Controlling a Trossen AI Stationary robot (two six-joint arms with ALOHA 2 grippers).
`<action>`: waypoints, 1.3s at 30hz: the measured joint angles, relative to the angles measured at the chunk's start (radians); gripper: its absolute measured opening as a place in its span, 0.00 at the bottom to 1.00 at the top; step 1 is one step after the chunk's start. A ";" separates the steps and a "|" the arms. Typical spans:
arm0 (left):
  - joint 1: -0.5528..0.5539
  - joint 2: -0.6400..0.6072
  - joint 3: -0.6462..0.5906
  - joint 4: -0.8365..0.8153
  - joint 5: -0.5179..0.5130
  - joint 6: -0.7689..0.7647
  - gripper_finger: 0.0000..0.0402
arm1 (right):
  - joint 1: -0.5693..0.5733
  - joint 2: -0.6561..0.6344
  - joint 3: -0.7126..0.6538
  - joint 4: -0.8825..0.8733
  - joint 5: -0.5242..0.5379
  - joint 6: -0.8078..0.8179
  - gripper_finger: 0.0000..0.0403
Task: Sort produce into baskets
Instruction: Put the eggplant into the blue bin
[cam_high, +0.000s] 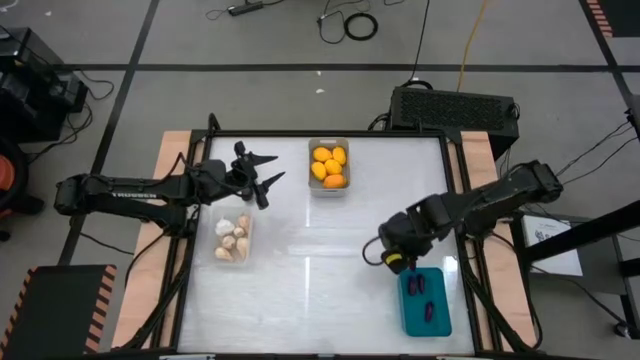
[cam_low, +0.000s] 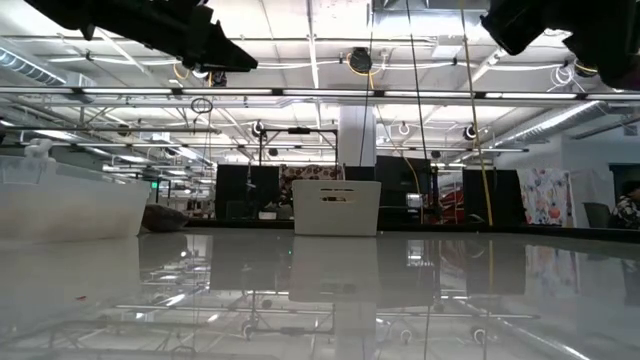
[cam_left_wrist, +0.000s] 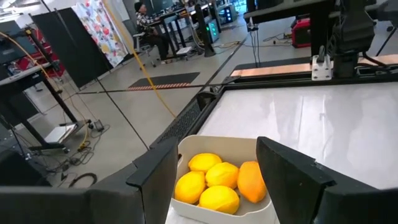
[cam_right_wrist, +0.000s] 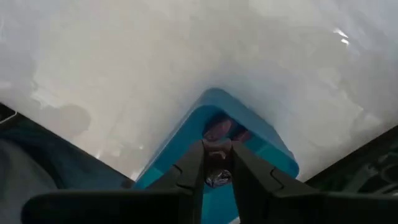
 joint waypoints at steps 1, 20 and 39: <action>0.000 0.000 0.000 0.002 0.001 0.000 0.56 | 0.018 0.003 0.000 0.002 0.004 0.023 0.15; 0.000 0.000 0.017 -0.016 0.013 -0.094 0.56 | 0.257 0.049 -0.001 -0.053 0.004 0.286 0.31; 0.049 0.000 0.052 -0.326 -0.118 -0.413 0.56 | 0.193 0.054 -0.001 0.073 0.536 -0.196 0.44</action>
